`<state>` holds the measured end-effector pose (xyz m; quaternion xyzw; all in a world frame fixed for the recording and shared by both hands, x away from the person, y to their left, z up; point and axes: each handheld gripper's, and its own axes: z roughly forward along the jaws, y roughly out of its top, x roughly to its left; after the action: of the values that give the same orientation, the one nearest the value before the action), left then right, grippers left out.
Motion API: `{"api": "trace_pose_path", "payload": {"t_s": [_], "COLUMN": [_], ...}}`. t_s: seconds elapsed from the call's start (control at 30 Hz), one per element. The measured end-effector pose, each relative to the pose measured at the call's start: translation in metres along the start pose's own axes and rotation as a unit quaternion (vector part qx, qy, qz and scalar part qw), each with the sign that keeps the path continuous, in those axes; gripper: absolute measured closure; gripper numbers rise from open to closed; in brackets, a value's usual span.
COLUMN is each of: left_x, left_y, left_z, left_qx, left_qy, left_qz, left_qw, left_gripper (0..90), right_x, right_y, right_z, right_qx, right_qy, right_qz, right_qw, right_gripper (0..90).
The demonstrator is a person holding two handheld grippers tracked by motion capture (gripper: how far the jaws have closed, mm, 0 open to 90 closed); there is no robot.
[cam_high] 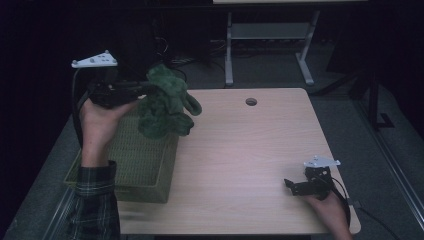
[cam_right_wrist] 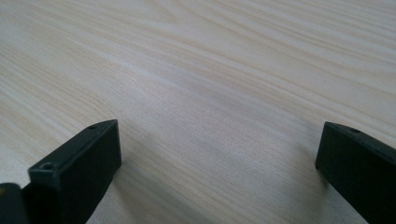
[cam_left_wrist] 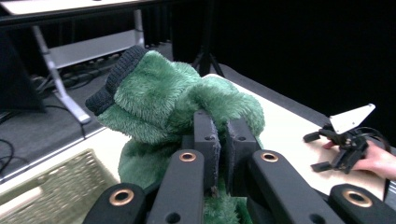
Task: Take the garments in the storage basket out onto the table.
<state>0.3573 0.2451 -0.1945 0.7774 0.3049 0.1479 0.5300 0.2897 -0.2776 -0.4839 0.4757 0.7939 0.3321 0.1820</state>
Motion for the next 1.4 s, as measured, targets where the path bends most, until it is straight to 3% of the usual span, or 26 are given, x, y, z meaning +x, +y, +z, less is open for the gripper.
{"api": "trace_pose_path", "payload": {"t_s": [0.6,0.77,1.1,1.4], "left_x": [-0.041,-0.056,-0.086,-0.105], "left_y": [-0.006,-0.011,-0.028,-0.048], "left_z": [0.063,0.085,0.128,0.163], "left_qx": [0.001,0.012,0.034,0.039], "left_qy": [-0.056,-0.073,-0.097,-0.114], "left_qz": [0.012,0.019,0.025,0.014], "left_qw": [0.9983,0.9971,0.9944,0.9926], "left_gripper": [85.4,85.4,85.4,85.4], "right_x": [0.0,0.0,0.0,0.0], "right_y": [0.0,0.0,0.0,0.0], "right_z": [0.0,0.0,0.0,0.0], "right_qx": [0.0,0.0,0.0,0.0], "right_qy": [0.0,0.0,0.0,0.001], "right_qz": [0.0,0.0,-0.001,0.0], "right_qw": [1.0,1.0,1.0,1.0], "right_gripper": [0.0,0.0,0.0,0.0]}}
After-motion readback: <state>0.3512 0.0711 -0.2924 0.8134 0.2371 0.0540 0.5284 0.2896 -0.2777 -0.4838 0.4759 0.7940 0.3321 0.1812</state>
